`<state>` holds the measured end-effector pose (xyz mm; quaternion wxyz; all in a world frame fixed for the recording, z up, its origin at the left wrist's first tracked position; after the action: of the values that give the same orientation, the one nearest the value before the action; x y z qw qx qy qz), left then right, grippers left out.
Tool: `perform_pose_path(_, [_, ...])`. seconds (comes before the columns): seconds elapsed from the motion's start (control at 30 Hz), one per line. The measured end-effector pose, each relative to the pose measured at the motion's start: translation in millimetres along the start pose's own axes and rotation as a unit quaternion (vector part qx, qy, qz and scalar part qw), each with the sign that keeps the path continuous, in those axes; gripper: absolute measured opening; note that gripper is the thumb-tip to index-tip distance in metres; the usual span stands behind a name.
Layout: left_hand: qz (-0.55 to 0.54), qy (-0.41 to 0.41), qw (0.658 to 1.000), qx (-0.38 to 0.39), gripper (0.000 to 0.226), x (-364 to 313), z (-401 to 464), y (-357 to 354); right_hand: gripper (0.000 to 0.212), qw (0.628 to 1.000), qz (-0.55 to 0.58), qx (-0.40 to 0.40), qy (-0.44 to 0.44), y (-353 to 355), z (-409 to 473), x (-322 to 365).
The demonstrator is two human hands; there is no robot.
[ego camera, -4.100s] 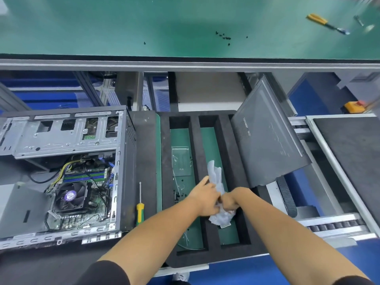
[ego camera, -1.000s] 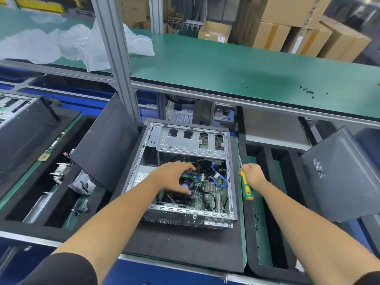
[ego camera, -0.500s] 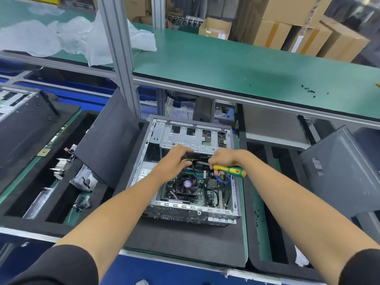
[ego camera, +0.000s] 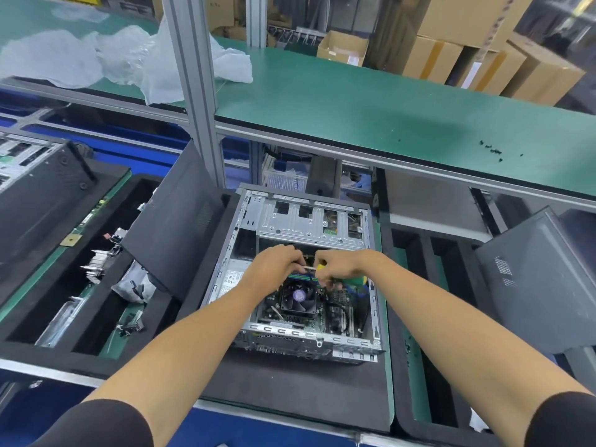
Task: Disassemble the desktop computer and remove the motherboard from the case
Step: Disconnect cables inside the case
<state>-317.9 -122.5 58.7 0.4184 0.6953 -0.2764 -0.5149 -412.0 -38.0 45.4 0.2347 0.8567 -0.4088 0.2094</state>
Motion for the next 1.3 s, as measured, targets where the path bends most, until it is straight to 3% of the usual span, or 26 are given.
perform_pose_path(0.17, [-0.038, 0.036, 0.994, -0.100, 0.009, 11, -11, 17, 0.021, 0.969, -0.091, -0.212, 0.090, 48, -25, 4])
perform_pose_path(0.3, [-0.013, 0.092, 0.987, -0.133, 0.011, 23, -6, 34, 0.034, 0.945, -0.058, -0.287, 0.146, 67, -36, -12])
perform_pose_path(0.4, [-0.004, 0.150, 0.980, -0.130, 0.012, 41, 13, 53, 0.044, 0.915, -0.041, -0.383, 0.123, 86, -38, -35])
perform_pose_path(0.5, [0.006, 0.186, 0.976, -0.115, 0.021, 58, 35, 66, 0.046, 0.887, -0.049, -0.459, 0.029, 100, -40, -65])
perform_pose_path(0.63, [0.019, 0.182, 0.981, -0.068, 0.019, 72, 64, 67, 0.032, 0.881, -0.063, -0.468, -0.006, 108, -35, -73])
perform_pose_path(0.83, [0.018, 0.184, 0.979, -0.089, 0.018, 80, 87, 76, 0.041, 0.855, 0.006, -0.519, 0.011, 110, -37, -78])
perform_pose_path(0.93, [0.011, 0.170, 0.976, -0.134, 0.023, 80, 86, 77, 0.038, 0.853, 0.008, -0.522, 0.021, 112, -38, -81])
perform_pose_path(1.03, [-0.048, 0.167, 0.958, -0.228, 0.022, 71, 74, 77, 0.032, 0.850, 0.008, -0.526, 0.029, 111, -36, -82])
perform_pose_path(1.1, [-0.024, 0.157, 0.950, -0.268, 0.018, 48, 66, 66, 0.032, 0.848, 0.028, -0.528, 0.037, 113, -36, -84])
perform_pose_path(1.17, [0.001, 0.108, 0.959, -0.262, 0.016, 17, 61, 45, 0.033, 0.850, 0.020, -0.526, 0.026, 114, -35, -83])
perform_pose_path(1.3, [0.134, -0.080, 0.977, -0.146, 0.024, -58, 59, -17, 0.029, 0.851, -0.012, -0.525, 0.005, 112, -37, -78])
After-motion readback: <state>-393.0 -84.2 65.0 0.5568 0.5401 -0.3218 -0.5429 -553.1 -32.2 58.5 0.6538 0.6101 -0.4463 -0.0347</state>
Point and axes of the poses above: each hand's wrist, its own z-axis towards the middle knuckle, its own y-axis out of the back of the hand, x = y × z, the point moved 9 cm from there along z, towards the middle knuckle, and after that the axes turned 15 degrees about x, right-handed, at the moved point
